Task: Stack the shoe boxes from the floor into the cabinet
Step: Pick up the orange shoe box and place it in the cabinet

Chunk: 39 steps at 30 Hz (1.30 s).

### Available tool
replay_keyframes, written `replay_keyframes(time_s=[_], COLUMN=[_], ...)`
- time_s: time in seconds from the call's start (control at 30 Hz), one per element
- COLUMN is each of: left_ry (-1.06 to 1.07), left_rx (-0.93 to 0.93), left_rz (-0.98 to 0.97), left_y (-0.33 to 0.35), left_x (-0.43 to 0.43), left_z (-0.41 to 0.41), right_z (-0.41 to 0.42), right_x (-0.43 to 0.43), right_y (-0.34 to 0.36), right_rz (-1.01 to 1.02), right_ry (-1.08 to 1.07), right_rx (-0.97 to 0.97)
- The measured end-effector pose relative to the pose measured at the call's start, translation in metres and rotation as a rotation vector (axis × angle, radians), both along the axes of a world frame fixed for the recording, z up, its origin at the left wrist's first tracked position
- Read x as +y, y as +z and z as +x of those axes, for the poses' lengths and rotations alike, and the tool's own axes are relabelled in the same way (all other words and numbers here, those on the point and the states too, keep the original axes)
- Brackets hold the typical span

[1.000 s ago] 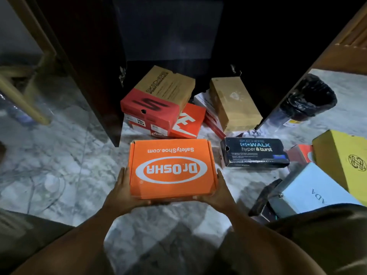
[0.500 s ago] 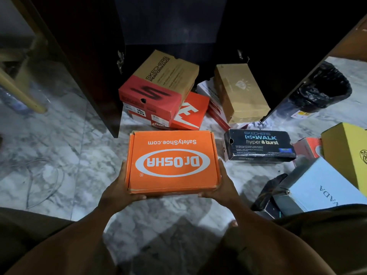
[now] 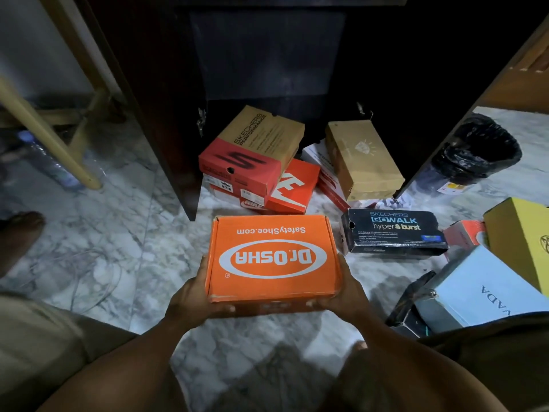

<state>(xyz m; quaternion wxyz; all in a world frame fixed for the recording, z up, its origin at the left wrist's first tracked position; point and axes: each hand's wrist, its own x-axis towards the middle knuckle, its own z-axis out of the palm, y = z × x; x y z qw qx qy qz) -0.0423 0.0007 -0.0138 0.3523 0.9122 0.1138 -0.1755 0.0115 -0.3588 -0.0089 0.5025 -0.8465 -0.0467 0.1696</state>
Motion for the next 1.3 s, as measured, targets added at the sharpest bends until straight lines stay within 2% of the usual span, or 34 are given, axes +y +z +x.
replay_keyframes(time_s=[0.23,0.37,0.77,0.87,0.97,1.13,1.3], left_ry=[-0.033,-0.037,-0.081,-0.049,-0.034,-0.018,-0.047], left_rx=[-0.071,-0.149,-0.418,-0.486,-0.547,-0.553,-0.532], left_rz=[0.086,0.066,0.013,0.056,0.101,0.098,0.012], left_y=[0.041,0.071,0.187,0.236,0.277,0.295,0.299], left_x=[-0.002,-0.006,-0.016,-0.008,0.001,-0.003,0.01], left_z=[-0.012,-0.017,-0.006,0.015,0.043,0.091,0.209], right_z=[-0.015,-0.021,-0.036,-0.019,0.006,0.057,0.17], right_x=[-0.007,-0.011,-0.022,-0.013,-0.007,-0.008,0.004], right_y=[0.038,0.079,0.208,0.254,0.286,0.315,0.309], right_rz=[-0.037,-0.069,-0.109,-0.09,-0.1,-0.159,-0.209], right_ry=[0.004,-0.03,-0.109,-0.148,-0.181,-0.202,-0.256], right_rx=[-0.026,-0.058,-0.307,-0.389,-0.383,-0.423,-0.433])
